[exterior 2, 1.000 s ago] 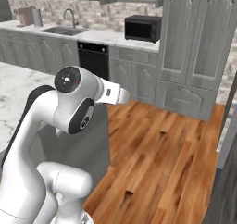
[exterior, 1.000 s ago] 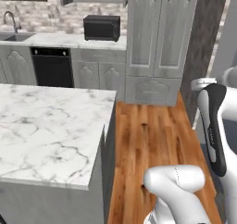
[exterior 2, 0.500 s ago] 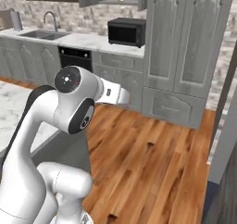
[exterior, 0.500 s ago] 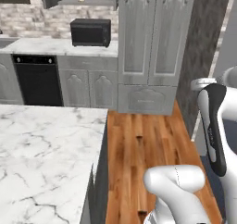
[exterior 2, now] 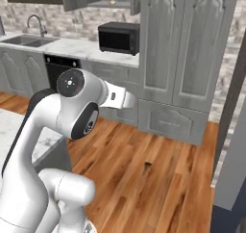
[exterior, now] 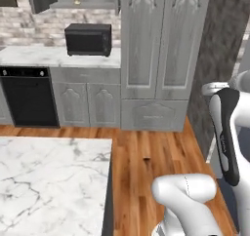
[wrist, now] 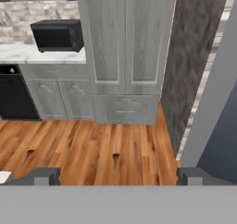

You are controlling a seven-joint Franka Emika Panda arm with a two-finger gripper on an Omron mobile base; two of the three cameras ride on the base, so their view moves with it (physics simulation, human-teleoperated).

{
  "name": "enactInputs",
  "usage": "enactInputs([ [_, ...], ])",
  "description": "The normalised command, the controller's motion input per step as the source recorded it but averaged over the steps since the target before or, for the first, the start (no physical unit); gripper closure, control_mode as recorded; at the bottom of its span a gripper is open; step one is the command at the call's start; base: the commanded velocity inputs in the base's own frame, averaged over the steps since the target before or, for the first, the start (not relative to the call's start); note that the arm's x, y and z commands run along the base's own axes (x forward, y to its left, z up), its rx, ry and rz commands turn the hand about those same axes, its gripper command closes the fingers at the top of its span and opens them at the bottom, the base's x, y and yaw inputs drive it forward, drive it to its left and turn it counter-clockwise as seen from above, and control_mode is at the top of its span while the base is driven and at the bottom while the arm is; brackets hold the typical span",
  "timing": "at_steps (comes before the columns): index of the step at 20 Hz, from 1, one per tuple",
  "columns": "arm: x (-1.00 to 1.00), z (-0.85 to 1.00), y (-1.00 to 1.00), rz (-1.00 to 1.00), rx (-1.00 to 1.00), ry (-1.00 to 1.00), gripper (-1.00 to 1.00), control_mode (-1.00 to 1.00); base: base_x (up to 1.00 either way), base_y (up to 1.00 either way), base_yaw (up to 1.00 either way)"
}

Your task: Get the candle and the liquor from the cabinet and move them to the dining counter.

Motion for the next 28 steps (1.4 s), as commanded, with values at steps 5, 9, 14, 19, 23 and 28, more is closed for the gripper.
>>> enactInputs([
  [5,0.00,0.00,0.00,0.00,0.00,0.00,-1.00,1.00,0.83,0.29,-0.07],
  [9,0.00,0.00,0.00,0.00,0.00,0.00,-1.00,1.00,0.86,0.46,-0.10],
  [14,0.00,0.00,0.00,0.00,0.00,0.00,-1.00,1.00,0.73,0.51,-0.06],
  [19,0.00,0.00,0.00,0.00,0.00,0.00,-1.00,1.00,0.61,0.07,0.05],
  [23,0.00,0.00,0.00,0.00,0.00,0.00,-1.00,1.00,0.50,-0.44,0.13],
  [28,0.00,0.00,0.00,0.00,0.00,0.00,-1.00,1.00,0.57,-0.27,0.11],
])
